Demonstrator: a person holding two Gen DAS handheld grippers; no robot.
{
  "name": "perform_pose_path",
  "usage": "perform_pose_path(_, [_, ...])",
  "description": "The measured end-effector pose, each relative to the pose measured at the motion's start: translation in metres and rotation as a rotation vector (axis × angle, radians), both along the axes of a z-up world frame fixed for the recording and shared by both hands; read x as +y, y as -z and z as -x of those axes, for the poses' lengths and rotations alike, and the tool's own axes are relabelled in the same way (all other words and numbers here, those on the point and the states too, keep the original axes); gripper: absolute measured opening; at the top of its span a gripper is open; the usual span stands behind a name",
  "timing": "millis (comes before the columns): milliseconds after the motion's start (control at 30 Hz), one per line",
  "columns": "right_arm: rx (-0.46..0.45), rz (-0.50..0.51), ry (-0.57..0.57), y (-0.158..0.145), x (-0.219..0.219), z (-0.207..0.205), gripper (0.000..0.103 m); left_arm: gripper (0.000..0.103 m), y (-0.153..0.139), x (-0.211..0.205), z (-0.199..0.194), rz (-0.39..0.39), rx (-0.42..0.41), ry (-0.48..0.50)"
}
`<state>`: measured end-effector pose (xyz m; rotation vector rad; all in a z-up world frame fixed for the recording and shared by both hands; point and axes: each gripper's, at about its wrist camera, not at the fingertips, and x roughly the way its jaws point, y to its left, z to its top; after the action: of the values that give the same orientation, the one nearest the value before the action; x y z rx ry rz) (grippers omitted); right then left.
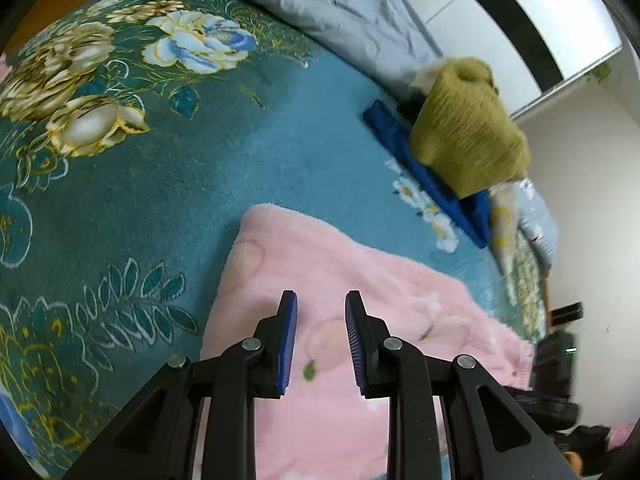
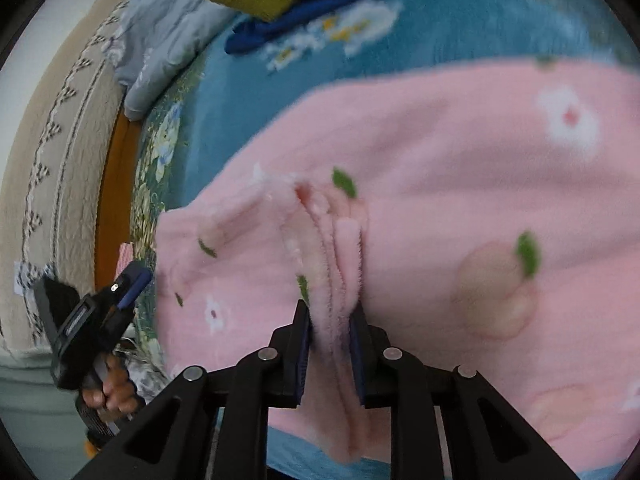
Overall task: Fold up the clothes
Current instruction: 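Open both tools and release the pink garment onto the bed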
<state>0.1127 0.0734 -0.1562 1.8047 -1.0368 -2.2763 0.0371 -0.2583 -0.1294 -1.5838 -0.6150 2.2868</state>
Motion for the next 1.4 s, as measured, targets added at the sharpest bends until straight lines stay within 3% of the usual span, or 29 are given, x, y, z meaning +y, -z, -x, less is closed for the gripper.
perform_pose_path(100, [0.061,-0.158,-0.023,-0.028,0.003,0.005,0.024,0.025,0.009,0.005,0.007,0.04,-0.025,0.022])
perform_pose_path(267, [0.162,-0.179,-0.2,-0.049,-0.043,0.051,0.024,0.025,0.012,0.022,0.017,0.052,-0.028,0.062])
perform_pose_path(367, [0.182,-0.169,-0.278,-0.04,-0.063,0.071,0.024,0.025,0.011,0.03,0.019,0.092,-0.019,0.1])
perform_pose_path(500, [0.089,-0.225,-0.204,-0.009,-0.044,0.087,0.024,0.025,0.021,0.016,0.017,0.115,-0.03,0.086])
perform_pose_path(600, [0.041,-0.178,-0.16,0.01,-0.024,0.084,0.021,0.025,0.037,0.0,0.017,0.061,-0.076,0.036])
perform_pose_path(733, [0.049,-0.19,-0.178,0.004,-0.026,0.076,0.021,0.025,0.047,-0.007,0.017,-0.001,-0.11,-0.016])
perform_pose_path(900, [0.098,-0.184,-0.261,-0.027,-0.04,0.051,0.026,0.025,0.02,-0.006,-0.007,0.035,-0.054,-0.005])
perform_pose_path(1067, [0.094,-0.15,-0.352,-0.031,-0.062,0.01,0.026,0.026,0.005,-0.003,-0.055,0.067,-0.003,0.037])
perform_pose_path(1167, [0.055,-0.16,-0.341,-0.015,-0.062,-0.005,0.024,0.026,0.013,-0.001,-0.085,0.143,-0.017,0.07])
perform_pose_path(1400, [0.02,-0.137,-0.276,0.006,-0.055,-0.011,0.024,0.026,0.043,-0.008,-0.097,0.098,-0.074,0.004])
